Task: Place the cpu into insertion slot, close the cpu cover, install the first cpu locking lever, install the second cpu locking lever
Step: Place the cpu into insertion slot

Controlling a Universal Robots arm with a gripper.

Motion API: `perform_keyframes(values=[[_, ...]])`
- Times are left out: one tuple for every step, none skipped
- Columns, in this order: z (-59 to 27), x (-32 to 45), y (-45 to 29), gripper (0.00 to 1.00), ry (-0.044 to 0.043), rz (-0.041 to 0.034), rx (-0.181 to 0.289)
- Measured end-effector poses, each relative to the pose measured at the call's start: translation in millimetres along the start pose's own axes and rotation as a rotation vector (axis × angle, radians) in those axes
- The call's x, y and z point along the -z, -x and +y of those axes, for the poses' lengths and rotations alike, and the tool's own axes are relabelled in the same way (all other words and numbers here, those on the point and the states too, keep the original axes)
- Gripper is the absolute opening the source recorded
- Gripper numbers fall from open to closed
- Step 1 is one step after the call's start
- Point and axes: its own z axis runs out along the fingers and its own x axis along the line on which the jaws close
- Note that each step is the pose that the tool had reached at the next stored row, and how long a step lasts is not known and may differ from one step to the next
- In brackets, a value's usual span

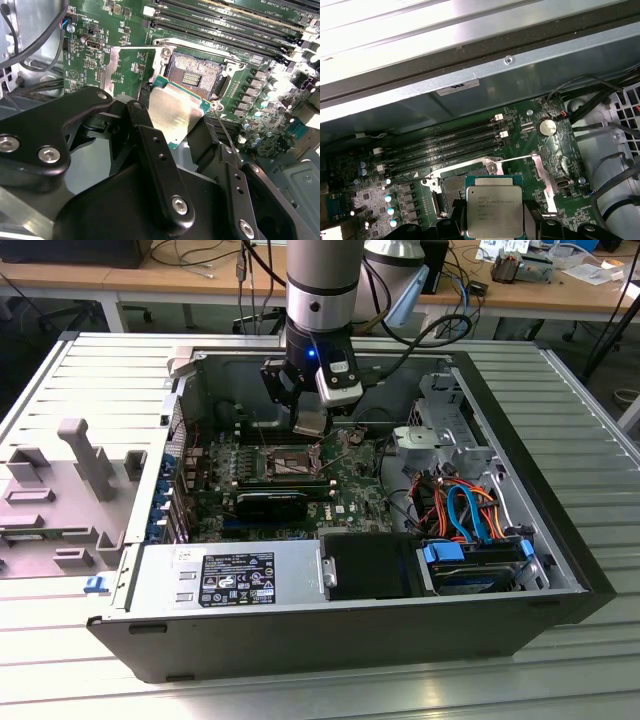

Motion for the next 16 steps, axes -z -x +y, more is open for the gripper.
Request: perform_keyframes(values=[[0.0, 0.0, 0.0, 0.54, 0.0, -0.0002, -0.002], [0.0, 0.0, 0.0, 0.54, 0.0, -0.0003, -0.003], [0.0, 0.0, 0.0, 0.54, -0.0001, -0.0004, -0.004], [0.0, 0.0, 0.0, 0.54, -0.0001, -0.0005, -0.006], [0.0, 0.0, 0.0, 0.54, -0.0002, -0.0007, -0.007], [0.0, 0.0, 0.0, 0.54, -0.0002, -0.0008, -0.009], [0.0, 0.0, 0.0, 0.54, -0.0002, -0.0009, -0.01], [0.0, 0.0, 0.0, 0.54, -0.0002, -0.0011, -0.011], [0.0, 0.0, 0.0, 0.54, -0.0003, -0.0012, -0.013], [0.0, 0.0, 0.0, 0.54, -0.0003, -0.0013, -0.014], [0.0, 0.0, 0.0, 0.54, -0.0004, -0.0015, -0.016], [0.0, 0.0, 0.0, 0.54, -0.0004, -0.0016, -0.018], [0.0, 0.0, 0.0, 0.54, -0.0004, -0.0018, -0.019], [0.0, 0.0, 0.0, 0.54, -0.0004, -0.002, -0.021], [0.0, 0.0, 0.0, 0.54, -0.0004, -0.0021, -0.022], [0.0, 0.0, 0.0, 0.54, -0.0005, -0.0022, -0.025]])
